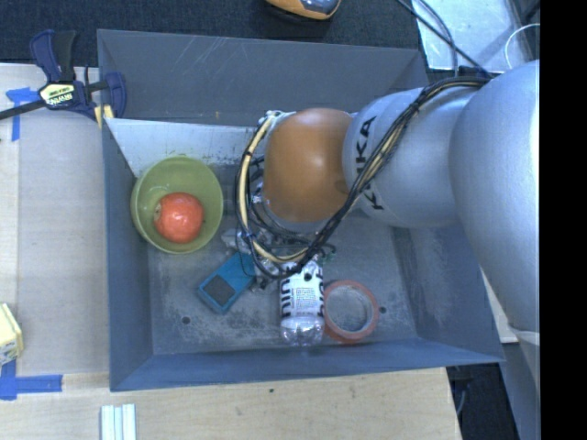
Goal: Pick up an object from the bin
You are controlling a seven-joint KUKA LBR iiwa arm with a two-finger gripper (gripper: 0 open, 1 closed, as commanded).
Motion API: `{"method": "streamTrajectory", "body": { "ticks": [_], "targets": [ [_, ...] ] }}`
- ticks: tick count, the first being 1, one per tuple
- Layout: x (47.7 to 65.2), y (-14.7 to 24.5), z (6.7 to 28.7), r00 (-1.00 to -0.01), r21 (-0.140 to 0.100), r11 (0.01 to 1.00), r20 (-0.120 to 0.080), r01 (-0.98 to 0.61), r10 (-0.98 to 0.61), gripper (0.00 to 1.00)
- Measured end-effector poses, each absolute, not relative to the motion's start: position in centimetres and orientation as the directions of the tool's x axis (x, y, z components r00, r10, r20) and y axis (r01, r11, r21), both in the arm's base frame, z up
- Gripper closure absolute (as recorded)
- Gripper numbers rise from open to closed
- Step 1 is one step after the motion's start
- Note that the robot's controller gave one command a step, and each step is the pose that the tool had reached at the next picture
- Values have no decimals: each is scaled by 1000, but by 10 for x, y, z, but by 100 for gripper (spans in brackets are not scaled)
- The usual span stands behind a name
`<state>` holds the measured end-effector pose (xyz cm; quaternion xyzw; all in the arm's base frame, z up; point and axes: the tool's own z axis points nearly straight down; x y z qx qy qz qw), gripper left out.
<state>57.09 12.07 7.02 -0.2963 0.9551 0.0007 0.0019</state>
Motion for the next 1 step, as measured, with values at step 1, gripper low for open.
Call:
{"method": "streamTrajectory", "body": {
  "ticks": [1],
  "targets": [
    [570, 120, 70, -825, 1, 825, -3, -564, -564, 100]
  ]
}}
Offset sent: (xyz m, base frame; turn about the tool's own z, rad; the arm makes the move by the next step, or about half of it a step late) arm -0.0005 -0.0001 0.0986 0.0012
